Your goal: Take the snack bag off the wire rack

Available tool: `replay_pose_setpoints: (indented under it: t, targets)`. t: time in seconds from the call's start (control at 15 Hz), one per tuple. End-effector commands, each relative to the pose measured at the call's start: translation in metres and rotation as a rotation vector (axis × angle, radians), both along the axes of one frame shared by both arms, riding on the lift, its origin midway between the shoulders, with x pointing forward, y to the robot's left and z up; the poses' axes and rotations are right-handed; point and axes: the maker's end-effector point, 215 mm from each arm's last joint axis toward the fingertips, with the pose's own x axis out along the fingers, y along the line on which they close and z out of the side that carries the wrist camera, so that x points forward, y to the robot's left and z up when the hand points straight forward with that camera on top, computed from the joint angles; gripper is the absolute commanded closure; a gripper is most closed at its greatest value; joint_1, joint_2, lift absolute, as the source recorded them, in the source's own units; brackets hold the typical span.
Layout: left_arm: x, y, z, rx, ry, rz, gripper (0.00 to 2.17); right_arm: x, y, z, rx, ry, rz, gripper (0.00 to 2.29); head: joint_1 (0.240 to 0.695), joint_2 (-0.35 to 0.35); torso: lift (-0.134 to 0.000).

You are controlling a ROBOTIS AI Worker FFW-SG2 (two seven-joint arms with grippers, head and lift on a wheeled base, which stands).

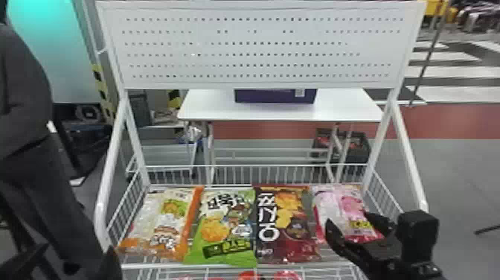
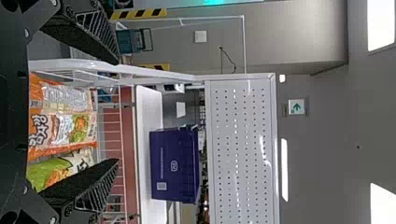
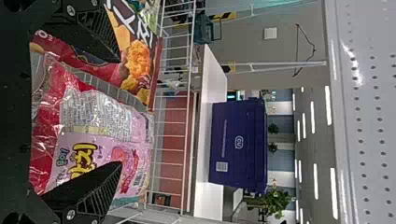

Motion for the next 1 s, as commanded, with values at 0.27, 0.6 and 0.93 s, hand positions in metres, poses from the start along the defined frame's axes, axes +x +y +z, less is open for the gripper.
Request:
replay_pose_setpoints:
  t: [0.27,0.6,0.93]
  targets:
    - [0.0,0.0,0.002,0.001,-0.005,-0.001,0.15,0.019,-0.036,-0.047,-0.063,0.075,-0.08,0.12,0.499,0.0,0.0]
    - [0.0,0.001,0.003,0.001,-0.006,0.0,0.15,0.024,-0.048,-0.062,-0.079,0.108,-0.099,0.78,0.499,0.0,0.0]
    - [0.0,0.003,0.004,0.007,-0.009,0.003,0.15,0.017,-0.047,-0.07,-0.062,0.148,-0.098,2.13,0.499,0.0,0.0]
